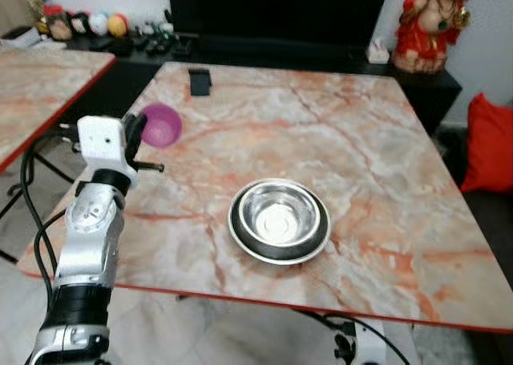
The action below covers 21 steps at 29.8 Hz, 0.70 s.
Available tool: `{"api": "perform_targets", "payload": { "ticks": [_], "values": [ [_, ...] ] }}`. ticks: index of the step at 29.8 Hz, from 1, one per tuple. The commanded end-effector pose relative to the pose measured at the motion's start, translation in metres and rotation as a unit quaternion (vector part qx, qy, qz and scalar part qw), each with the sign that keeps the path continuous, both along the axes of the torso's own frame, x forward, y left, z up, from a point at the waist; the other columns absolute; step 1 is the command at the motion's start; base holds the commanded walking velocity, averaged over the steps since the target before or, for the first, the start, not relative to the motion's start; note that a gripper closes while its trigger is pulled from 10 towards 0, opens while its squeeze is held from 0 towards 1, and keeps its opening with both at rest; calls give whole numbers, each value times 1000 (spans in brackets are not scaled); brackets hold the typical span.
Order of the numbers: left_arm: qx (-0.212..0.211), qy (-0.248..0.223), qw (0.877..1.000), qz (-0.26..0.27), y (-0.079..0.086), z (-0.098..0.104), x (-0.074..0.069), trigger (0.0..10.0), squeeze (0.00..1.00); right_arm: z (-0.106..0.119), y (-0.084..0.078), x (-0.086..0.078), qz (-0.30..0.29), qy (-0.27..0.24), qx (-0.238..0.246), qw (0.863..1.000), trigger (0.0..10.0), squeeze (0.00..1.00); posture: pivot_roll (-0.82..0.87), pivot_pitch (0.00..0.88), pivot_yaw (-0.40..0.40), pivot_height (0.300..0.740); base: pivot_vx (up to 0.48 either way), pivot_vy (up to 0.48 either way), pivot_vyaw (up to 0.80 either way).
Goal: Setting the table
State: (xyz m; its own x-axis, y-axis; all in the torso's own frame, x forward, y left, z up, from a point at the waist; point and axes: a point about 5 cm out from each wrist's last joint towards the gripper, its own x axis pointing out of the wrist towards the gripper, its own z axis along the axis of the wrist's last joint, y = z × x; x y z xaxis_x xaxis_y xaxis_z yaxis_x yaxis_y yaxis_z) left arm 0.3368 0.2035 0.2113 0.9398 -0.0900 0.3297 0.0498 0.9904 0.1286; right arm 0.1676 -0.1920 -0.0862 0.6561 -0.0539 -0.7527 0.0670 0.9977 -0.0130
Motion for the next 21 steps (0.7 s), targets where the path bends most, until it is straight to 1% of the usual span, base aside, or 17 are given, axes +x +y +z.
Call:
{"api": "perform_targets", "payload": {
  "ticks": [1, 10, 21],
  "values": [
    [0, -5, 1000, 0, 3, 4, -1, 10000, 0, -1, 2, -2, 1, 6, 2, 1000, 10000, 0, 92, 0, -55, 740, 0, 0, 0],
    [2, -5, 1000, -3, 4, 5, 0, 10000, 0, -2, 2, -4, 3, 7, 2, 1000, 10000, 0, 95, 0, -57, 740, 0, 0, 0],
    [1, 1, 1000, -3, 3, 3, 1, 10000, 0, -2, 1, -3, 6, 9, 1, 1000, 10000, 0, 88, 0, -56, 740, 0, -257, 0]
  ]
}}
